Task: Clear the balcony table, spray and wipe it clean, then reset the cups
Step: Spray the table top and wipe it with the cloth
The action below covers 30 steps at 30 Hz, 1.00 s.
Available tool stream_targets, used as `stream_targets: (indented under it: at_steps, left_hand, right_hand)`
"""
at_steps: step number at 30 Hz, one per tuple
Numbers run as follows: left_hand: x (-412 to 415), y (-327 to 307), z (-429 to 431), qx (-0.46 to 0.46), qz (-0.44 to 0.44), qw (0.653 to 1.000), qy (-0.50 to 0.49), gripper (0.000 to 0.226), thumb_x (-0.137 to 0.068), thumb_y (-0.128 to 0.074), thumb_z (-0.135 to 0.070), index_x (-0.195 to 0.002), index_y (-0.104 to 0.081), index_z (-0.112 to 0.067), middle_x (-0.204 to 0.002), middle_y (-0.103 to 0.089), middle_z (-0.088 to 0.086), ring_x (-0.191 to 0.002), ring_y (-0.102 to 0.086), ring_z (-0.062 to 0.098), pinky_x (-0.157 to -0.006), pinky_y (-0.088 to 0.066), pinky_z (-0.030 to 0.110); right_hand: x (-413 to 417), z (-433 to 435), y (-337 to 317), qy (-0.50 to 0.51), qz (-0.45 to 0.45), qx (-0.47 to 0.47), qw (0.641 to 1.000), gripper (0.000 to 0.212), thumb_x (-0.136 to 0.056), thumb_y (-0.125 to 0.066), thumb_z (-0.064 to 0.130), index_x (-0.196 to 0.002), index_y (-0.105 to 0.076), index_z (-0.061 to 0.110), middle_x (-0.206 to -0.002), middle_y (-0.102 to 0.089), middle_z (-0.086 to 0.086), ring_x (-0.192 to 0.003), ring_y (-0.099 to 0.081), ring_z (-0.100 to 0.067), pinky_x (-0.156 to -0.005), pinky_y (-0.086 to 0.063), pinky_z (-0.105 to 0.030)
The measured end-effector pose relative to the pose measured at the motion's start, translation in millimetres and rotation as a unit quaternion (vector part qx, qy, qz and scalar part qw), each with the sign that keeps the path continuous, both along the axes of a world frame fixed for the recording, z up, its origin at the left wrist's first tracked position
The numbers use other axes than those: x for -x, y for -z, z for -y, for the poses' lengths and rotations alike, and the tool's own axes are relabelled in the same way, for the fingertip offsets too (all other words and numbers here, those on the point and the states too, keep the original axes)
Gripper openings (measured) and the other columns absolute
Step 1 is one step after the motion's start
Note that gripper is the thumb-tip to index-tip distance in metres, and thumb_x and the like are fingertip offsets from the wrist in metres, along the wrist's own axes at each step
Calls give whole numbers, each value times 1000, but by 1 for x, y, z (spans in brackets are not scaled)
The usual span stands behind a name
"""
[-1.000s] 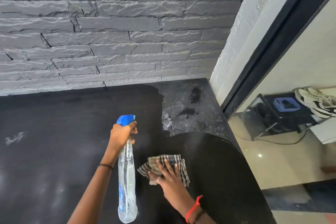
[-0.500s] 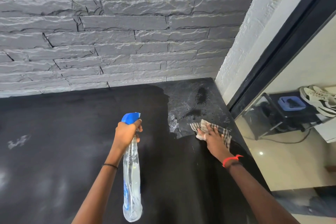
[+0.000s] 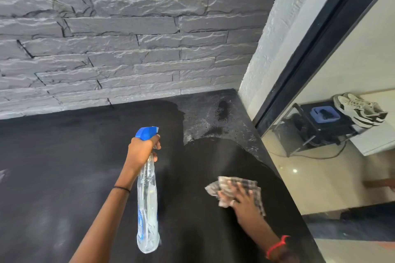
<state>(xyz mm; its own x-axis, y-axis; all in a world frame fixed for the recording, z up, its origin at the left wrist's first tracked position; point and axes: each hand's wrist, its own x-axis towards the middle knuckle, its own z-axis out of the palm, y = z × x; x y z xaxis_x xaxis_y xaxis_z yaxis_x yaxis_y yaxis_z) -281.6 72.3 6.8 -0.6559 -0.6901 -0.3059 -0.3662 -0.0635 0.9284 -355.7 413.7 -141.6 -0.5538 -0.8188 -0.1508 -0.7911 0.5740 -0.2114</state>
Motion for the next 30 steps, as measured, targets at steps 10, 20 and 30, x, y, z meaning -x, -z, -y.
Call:
stream_targets:
  at_steps: [10,20,30]
  left_hand:
    - [26,1,-27,7,3,1000,4,20,-85,-59,-19,-67,-60,-10,-70,-62,11,-41,-49,22,-55,-42,33]
    - [47,-2,-26,10,-3,999,-40,20,-87,-58,-16,-69,-61,-9,-72,-60,13,-44,-49,24,-53,-42,31]
    - [68,-6,-22,10,-6,997,-75,17,-86,-58,-9,-69,-58,-7,-65,-59,7,-44,-46,25,-49,-39,29]
  right_hand:
    - [164,14,-22,147,28,-66,987,75,-82,-40,-11,-145,-32,28,-159,-6,-4,-145,-7,-35,-117,-12,-51]
    - [77,68,-11,-89,20,-7,996,88,-53,-71,4,-131,-50,39,-150,-37,-3,-133,-41,-34,-96,-46,-54]
    - [194,6,-17,-45,7,-6,999,99,-56,-51,-10,-142,-37,36,-145,-41,-16,-134,-34,-38,-110,-28,-50]
